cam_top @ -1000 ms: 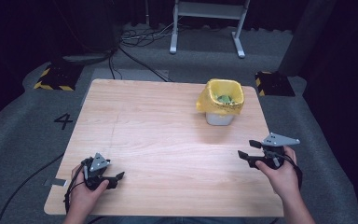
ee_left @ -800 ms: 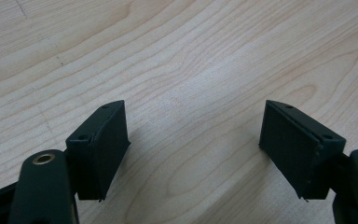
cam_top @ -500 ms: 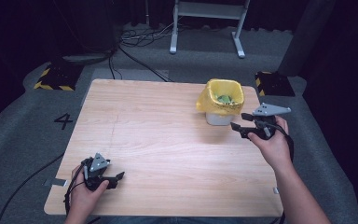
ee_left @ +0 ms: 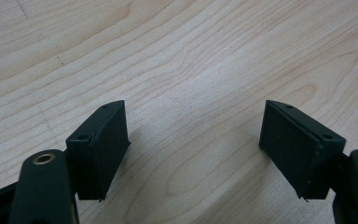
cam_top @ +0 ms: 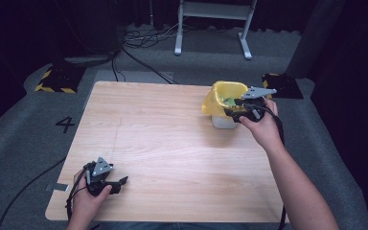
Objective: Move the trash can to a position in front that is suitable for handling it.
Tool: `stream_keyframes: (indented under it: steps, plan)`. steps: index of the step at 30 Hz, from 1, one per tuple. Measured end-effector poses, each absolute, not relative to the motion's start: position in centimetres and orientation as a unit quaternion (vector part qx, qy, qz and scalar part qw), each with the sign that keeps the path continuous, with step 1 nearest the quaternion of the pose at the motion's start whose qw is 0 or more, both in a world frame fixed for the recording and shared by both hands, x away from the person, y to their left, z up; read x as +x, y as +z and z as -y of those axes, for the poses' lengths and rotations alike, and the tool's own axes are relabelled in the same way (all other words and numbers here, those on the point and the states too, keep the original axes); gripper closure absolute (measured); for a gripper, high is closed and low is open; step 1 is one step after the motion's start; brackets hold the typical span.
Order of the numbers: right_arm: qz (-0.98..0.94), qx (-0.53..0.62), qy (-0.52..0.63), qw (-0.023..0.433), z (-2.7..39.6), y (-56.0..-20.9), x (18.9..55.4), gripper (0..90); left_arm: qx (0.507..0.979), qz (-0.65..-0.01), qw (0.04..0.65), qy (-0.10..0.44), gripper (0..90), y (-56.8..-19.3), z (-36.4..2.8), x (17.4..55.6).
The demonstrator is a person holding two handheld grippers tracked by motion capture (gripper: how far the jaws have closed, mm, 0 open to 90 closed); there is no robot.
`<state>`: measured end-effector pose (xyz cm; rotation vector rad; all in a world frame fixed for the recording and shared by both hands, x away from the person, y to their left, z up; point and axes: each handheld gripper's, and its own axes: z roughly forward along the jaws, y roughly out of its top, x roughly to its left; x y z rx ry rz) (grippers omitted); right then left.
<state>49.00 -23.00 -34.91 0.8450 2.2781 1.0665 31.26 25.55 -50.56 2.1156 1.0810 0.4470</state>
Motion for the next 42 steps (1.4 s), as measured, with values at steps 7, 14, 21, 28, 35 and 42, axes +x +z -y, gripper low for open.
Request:
stream_keyframes:
  steps: [7,14,21,28,35,42]
  plan:
    - [-0.84,0.301,0.381,0.242,21.4,-35.4,51.0,48.1,0.818,-0.419,0.354,0.173,23.4,-50.6,-25.5,31.2]
    - [-0.86,0.295,0.354,0.219,20.4,-37.2,52.8,56.7,0.818,-0.419,0.354,0.173,23.4,-50.6,-25.5,31.3]
    - [-0.877,0.262,0.343,0.213,20.1,-37.5,52.9,74.3,0.818,-0.419,0.354,0.173,23.4,-50.6,-25.5,31.3]
    - [-0.89,0.222,0.349,0.192,19.0,-37.2,50.4,75.3,0.818,-0.419,0.354,0.172,23.4,-50.5,-25.5,31.2]
    - [-0.896,0.185,0.361,0.179,16.5,-37.0,45.3,72.1,0.818,-0.419,0.354,0.173,23.4,-50.6,-25.5,31.3]
    - [-0.901,0.17,0.374,0.138,13.3,-36.6,40.1,59.0,0.818,-0.42,0.355,0.172,23.4,-50.6,-25.5,31.3]
